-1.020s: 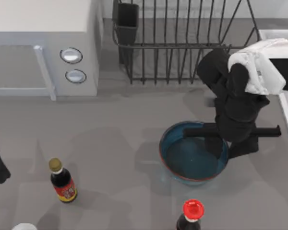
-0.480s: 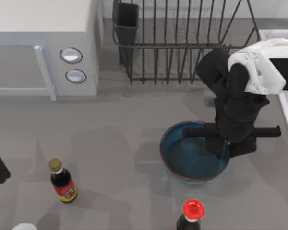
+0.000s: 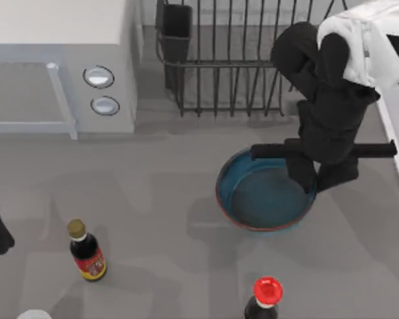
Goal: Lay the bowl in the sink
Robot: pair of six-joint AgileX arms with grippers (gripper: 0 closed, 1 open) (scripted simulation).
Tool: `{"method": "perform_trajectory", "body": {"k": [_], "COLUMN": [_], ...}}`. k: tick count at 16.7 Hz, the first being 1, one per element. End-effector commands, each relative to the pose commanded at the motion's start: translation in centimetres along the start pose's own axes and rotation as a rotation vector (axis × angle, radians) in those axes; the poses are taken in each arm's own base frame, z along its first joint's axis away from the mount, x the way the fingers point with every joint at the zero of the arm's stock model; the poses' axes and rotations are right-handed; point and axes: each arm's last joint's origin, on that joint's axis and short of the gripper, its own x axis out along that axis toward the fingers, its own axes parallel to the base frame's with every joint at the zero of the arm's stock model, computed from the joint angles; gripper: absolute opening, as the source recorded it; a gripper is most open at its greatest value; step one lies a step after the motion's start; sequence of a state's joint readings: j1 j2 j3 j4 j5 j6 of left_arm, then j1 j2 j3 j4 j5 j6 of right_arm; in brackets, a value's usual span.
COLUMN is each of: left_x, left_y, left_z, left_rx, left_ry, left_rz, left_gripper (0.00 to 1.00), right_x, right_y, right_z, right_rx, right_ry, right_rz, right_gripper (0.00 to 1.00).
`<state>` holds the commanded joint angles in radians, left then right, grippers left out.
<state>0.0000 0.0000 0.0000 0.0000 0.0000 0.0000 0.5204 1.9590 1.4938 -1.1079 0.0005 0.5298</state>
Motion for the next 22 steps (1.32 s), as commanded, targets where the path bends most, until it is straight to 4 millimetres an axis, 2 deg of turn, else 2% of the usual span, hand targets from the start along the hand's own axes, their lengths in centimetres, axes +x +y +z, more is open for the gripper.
{"method": "perform_trajectory", "body": {"k": [5, 8, 12, 15, 19, 22], "left_x": [0.0, 0.0, 0.0, 0.0, 0.0, 0.0], "left_y": [0.0, 0.0, 0.0, 0.0, 0.0, 0.0], "left_z": [0.0, 0.0, 0.0, 0.0, 0.0, 0.0], "left_rx": [0.0, 0.0, 0.0, 0.0, 0.0, 0.0], "left_ry": [0.0, 0.0, 0.0, 0.0, 0.0, 0.0], "left_rz": [0.0, 0.0, 0.0, 0.0, 0.0, 0.0], "left_gripper": [1.0, 1.0, 1.0, 1.0, 1.0, 1.0], "right_x": [-7.2, -9.1, -8.9, -8.5, -6.5, -3.6], "right_y": [-0.5, -0.8, -0.7, -1.4, -3.8, -7.0], "right_z": [-0.6, -1.0, -1.0, -0.5, 1.1, 2.8], "right_rx": [0.005, 0.007, 0.004, 0.018, 0.045, 0.066], "right_ry": [0.013, -0.004, -0.001, -0.02, -0.102, -0.222], "right_rz": [-0.008, 0.002, 0.001, 0.047, 0.188, 0.309], "right_gripper": [0.0, 0.0, 0.0, 0.0, 0.0, 0.0]}}
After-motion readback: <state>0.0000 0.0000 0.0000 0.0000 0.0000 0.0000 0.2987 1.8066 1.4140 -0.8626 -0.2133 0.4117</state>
